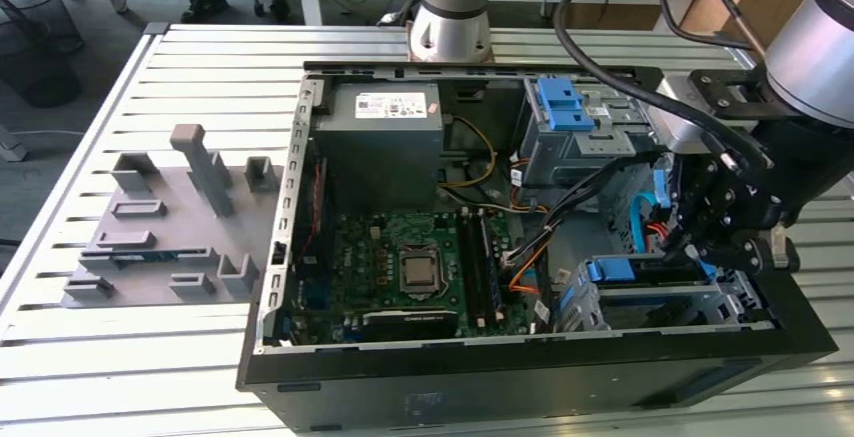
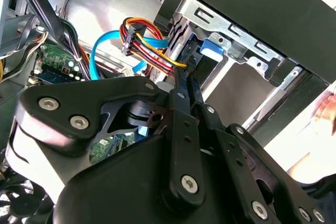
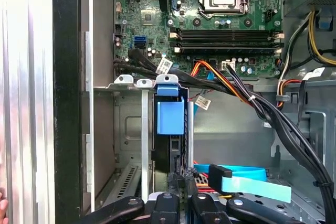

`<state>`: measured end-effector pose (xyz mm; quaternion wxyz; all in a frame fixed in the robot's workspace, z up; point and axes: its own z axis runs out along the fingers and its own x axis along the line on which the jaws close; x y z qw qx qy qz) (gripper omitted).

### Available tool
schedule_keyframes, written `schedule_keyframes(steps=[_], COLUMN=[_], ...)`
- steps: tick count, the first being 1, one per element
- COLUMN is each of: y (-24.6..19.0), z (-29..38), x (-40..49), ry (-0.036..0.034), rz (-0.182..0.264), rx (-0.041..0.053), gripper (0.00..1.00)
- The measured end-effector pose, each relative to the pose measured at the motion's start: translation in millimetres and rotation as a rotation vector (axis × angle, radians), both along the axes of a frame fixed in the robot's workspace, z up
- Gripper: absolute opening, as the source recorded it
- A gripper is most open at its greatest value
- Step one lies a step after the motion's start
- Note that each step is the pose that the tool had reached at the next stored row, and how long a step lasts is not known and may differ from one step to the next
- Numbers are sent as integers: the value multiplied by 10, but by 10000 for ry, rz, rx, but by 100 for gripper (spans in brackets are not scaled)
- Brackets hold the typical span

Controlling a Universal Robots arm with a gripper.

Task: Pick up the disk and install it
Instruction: 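Insert the first disk wire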

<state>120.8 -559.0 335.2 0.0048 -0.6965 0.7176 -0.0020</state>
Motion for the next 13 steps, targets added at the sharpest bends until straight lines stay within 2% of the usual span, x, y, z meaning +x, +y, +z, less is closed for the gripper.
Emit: schedule_keyframes(steps=[13], y=[-3], z=[-39], x=[15], ry=[39], rz=[-1], rx=[0], gripper=[16])
